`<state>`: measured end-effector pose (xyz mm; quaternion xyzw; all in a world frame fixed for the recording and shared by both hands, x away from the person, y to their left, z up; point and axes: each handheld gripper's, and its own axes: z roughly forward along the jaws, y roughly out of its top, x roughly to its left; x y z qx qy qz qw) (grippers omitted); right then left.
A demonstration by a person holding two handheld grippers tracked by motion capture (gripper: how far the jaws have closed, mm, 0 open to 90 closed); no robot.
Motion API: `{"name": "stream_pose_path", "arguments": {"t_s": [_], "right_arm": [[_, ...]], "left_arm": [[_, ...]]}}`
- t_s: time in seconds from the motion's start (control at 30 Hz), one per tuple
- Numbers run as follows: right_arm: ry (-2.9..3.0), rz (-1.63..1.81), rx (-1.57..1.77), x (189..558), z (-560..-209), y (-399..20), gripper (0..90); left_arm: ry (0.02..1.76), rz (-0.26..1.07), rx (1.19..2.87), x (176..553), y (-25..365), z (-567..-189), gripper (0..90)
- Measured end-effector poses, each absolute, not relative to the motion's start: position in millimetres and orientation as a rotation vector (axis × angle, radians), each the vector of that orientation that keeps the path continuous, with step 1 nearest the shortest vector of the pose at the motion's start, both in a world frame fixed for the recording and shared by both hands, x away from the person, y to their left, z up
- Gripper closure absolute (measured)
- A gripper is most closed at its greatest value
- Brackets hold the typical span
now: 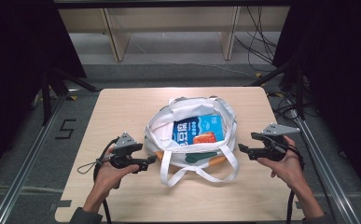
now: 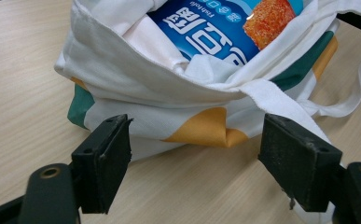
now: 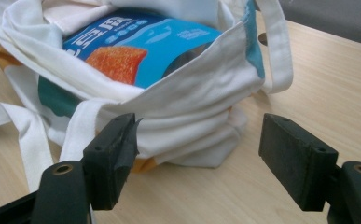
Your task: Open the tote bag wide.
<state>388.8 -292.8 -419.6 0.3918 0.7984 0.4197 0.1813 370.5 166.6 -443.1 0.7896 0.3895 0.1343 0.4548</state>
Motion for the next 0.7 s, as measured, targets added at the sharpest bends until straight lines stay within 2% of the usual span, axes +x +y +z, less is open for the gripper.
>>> {"name": "stream_pose_path", "arguments": {"t_s": [0.17,0.37,0.53,0.7], "right_arm": [[2.268,1.176,1.097,384.5,-425.1,-291.5,28.4],[2.268,1.184,1.119,379.4,-425.6,-293.3,28.2],[2.264,1.168,1.094,374.8,-428.0,-294.7,26.3],[2.276,1.192,1.096,366.9,-431.6,-290.7,25.1]], "left_arm": [[0.941,0.319,1.997,367.4,166.1,-448.0,23.2],[0.940,0.315,1.966,359.9,162.3,-452.3,21.8],[0.929,0.317,1.991,352.2,163.5,-453.3,16.0],[0.920,0.321,1.955,343.2,160.6,-455.7,15.7]]}}
